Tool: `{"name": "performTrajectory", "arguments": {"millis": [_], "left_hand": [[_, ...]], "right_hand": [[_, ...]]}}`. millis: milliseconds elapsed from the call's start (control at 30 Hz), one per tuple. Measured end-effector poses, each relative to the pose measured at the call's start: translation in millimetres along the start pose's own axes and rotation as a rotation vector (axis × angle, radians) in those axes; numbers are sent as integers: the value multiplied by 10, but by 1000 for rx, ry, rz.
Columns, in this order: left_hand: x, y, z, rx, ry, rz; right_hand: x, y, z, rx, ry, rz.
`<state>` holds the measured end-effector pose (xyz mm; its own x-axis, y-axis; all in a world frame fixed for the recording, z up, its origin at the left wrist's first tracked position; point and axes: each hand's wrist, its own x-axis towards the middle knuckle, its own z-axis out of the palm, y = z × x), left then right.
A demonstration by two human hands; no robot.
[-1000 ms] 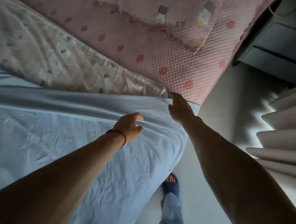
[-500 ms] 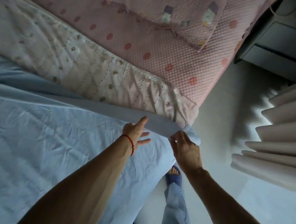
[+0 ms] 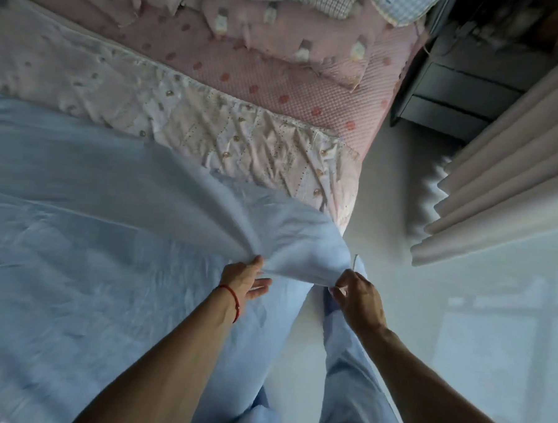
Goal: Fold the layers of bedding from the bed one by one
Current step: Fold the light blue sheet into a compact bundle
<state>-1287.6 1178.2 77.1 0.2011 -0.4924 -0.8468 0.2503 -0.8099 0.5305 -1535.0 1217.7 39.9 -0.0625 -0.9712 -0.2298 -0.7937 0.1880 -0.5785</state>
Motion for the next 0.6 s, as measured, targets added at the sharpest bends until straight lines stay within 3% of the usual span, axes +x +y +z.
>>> {"name": "performTrajectory", "arguments": {"millis": [267,600], "left_hand": [[-785,-938,-989,43,-108,-3],[-1162,-1942,-1790,147,-26,-80]], "right_hand": [[-1534,-196,311,117,-72,200],[-2640,-74,1142,270,-145,308]]}}
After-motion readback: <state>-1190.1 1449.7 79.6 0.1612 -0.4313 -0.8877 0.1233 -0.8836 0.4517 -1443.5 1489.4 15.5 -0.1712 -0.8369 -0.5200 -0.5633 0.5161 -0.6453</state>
